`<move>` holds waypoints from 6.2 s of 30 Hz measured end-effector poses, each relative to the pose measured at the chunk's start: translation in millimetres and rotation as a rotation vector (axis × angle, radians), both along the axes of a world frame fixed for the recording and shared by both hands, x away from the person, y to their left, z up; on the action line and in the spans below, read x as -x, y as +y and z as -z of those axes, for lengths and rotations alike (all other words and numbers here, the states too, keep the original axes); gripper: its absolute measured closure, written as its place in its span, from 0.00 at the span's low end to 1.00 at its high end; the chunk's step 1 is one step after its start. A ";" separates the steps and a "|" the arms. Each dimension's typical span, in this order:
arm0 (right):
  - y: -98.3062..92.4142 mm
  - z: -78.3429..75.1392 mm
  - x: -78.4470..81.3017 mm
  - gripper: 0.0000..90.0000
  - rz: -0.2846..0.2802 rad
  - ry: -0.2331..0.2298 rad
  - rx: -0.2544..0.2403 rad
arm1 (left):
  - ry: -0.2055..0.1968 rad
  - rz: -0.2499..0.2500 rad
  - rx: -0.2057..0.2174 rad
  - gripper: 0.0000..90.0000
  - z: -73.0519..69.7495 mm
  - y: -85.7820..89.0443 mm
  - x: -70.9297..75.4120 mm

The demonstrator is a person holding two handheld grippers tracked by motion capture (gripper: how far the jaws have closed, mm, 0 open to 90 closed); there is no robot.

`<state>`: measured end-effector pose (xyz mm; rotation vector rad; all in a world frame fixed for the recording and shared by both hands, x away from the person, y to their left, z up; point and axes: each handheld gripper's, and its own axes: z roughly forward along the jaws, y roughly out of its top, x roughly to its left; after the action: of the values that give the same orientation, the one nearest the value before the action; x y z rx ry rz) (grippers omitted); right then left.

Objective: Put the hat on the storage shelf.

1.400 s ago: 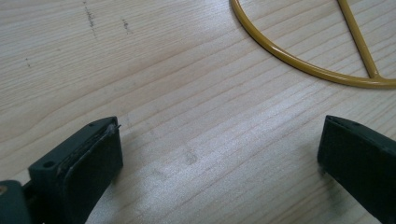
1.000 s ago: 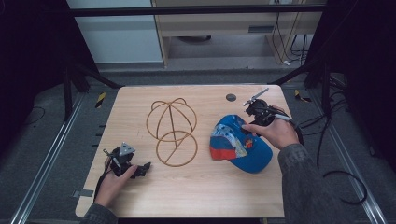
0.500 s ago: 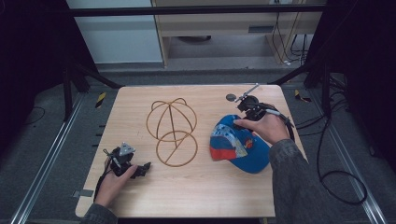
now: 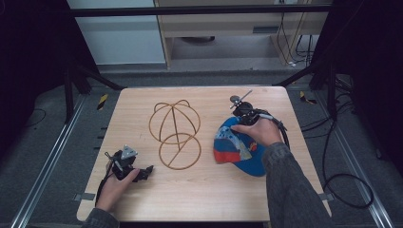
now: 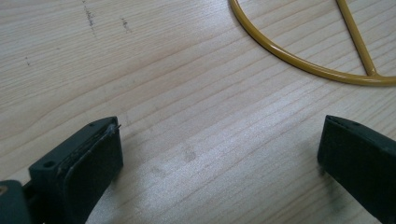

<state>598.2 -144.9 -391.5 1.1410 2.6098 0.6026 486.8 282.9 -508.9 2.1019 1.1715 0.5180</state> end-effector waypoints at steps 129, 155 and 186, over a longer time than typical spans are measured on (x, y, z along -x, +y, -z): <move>-24.8 -173.1 85.9 1.00 -0.102 -0.364 -0.410 | 0.003 0.002 -0.003 0.00 -0.3 0.3 0.5; 34.2 -198.3 104.0 1.00 -0.200 -0.433 -0.474 | 0.004 0.000 -0.003 0.00 -0.4 0.2 0.5; 95.8 -192.6 83.2 1.00 -0.226 -0.424 -0.478 | 0.004 0.002 -0.005 0.00 -0.5 0.4 0.7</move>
<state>515.0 -49.0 -198.9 0.7136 2.2924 1.4030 486.1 283.3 -508.4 2.1087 1.1720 0.5161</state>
